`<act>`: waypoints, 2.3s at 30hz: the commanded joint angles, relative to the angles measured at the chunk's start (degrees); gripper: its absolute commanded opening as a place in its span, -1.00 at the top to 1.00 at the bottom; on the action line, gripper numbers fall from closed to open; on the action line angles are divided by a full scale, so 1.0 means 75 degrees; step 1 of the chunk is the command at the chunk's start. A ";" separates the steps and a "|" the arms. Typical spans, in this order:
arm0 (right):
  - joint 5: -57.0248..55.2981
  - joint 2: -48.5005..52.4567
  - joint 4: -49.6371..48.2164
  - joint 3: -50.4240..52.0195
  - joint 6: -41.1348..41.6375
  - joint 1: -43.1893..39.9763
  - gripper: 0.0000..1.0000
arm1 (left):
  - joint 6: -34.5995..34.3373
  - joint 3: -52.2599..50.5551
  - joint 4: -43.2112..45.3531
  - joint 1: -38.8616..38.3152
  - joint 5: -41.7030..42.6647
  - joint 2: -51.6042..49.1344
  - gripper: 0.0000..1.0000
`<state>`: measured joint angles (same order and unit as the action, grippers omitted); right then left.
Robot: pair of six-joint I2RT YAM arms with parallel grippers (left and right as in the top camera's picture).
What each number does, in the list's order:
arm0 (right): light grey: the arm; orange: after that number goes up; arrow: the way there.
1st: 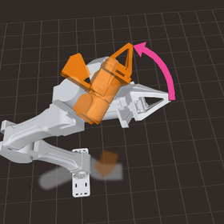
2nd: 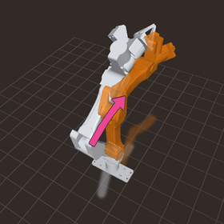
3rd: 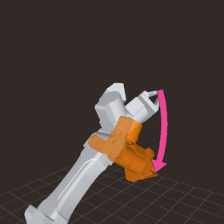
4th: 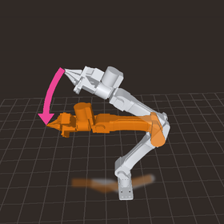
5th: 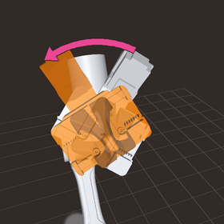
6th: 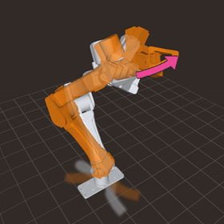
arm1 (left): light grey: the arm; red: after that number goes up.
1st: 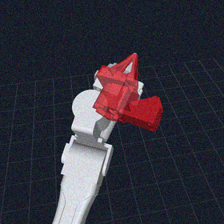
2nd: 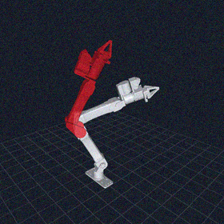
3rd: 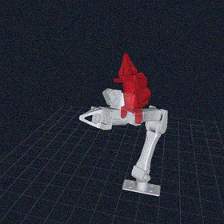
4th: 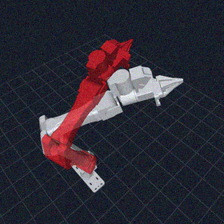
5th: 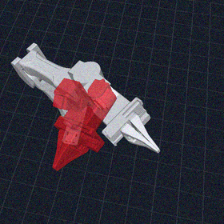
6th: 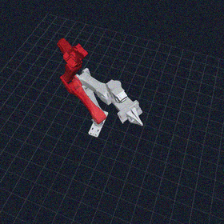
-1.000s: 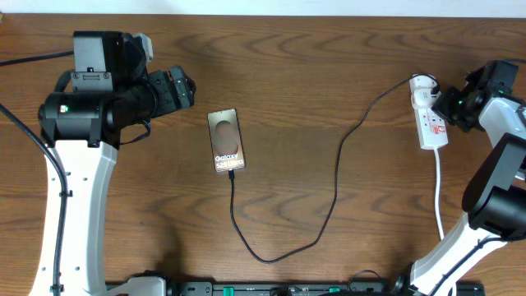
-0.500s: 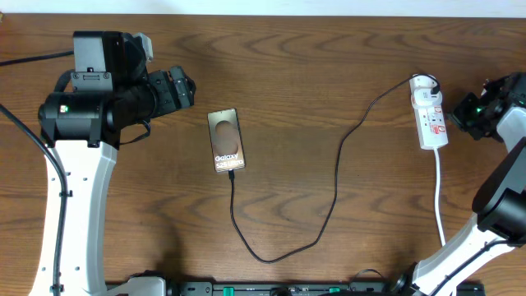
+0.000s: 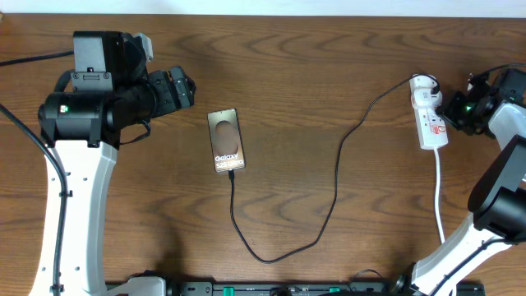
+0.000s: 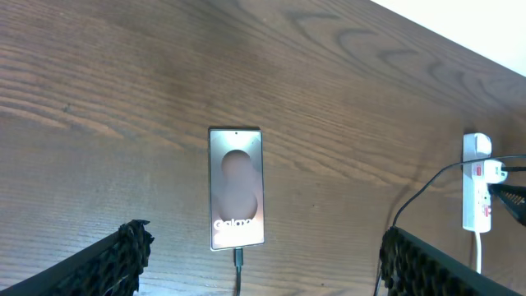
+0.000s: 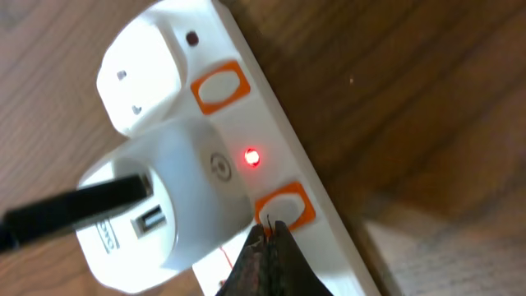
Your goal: Plug charger to phone and switch on socket
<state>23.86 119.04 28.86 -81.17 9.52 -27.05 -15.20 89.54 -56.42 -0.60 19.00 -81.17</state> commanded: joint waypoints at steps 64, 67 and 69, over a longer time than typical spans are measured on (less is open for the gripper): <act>-0.0793 -1.5571 -0.3535 1.0599 -0.3791 0.3316 -0.98 | 0.0012 -0.0052 -0.0017 -0.0017 0.0032 -0.0023 -0.83; -0.0810 -1.5781 -0.3465 1.0780 -0.3765 0.3351 -0.98 | 0.0012 -0.0052 -0.0017 -0.0017 0.0029 -0.0023 -0.83; -0.0819 -1.5781 -0.3462 1.0780 -0.3774 0.3351 -0.99 | 0.0012 -0.0052 -0.0017 -0.0017 0.0032 -0.0023 -0.83</act>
<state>18.39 1.61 2.81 -0.58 -18.09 -2.33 -15.20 89.38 -56.53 -0.60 19.20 -81.17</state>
